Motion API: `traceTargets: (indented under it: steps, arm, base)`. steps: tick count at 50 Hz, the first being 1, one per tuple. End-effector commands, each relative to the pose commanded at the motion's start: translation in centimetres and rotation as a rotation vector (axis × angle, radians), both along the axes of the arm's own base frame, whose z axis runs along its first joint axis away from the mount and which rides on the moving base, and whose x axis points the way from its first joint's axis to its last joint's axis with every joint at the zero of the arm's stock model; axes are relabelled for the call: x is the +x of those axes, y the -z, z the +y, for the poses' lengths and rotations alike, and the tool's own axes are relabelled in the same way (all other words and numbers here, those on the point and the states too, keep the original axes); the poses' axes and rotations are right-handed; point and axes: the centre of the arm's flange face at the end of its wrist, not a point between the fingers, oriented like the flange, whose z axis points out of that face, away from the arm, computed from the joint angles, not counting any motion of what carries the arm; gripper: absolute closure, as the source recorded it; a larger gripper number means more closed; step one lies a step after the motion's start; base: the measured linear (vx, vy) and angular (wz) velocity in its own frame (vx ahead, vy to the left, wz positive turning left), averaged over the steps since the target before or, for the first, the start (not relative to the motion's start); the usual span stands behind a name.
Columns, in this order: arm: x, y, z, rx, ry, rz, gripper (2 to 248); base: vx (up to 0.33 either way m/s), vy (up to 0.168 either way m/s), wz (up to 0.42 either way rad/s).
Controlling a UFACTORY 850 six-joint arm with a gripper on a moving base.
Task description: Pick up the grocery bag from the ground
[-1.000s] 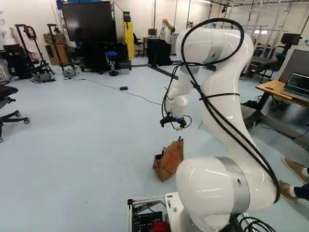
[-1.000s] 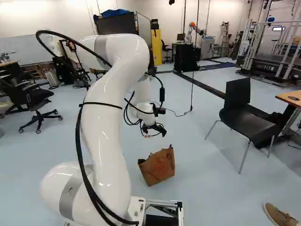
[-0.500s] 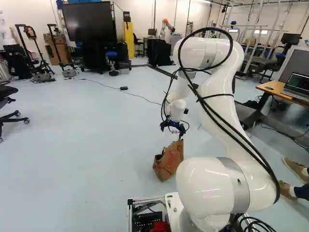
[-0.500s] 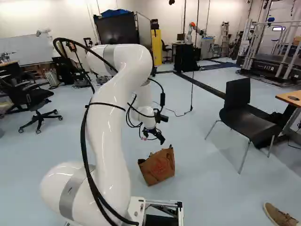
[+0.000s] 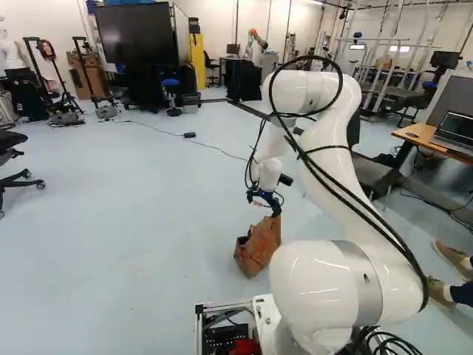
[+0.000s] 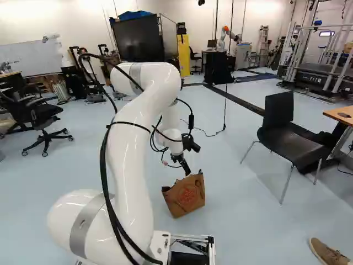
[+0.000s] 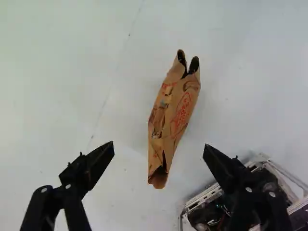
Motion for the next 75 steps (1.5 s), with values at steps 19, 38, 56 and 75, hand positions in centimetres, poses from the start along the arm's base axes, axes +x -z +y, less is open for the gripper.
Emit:
traceTargets:
  steps: [19, 38, 56, 75]
  arm:
    - [0.5, 2.8, -0.1, 0.046, 0.208, 0.016, 3]
    - [0.9, 5.7, -0.1, 0.049, 0.219, 0.036, 3]
    - [1.2, 8.4, -0.2, 0.049, 0.219, 0.053, 3]
    - [1.5, 11.2, -0.2, 0.049, 0.22, 0.069, 3]
  base:
    - [0.0, 0.0, 0.0]
    - [0.0, 0.0, 0.0]
    - [0.0, 0.0, 0.0]
    - [0.0, 0.0, 0.0]
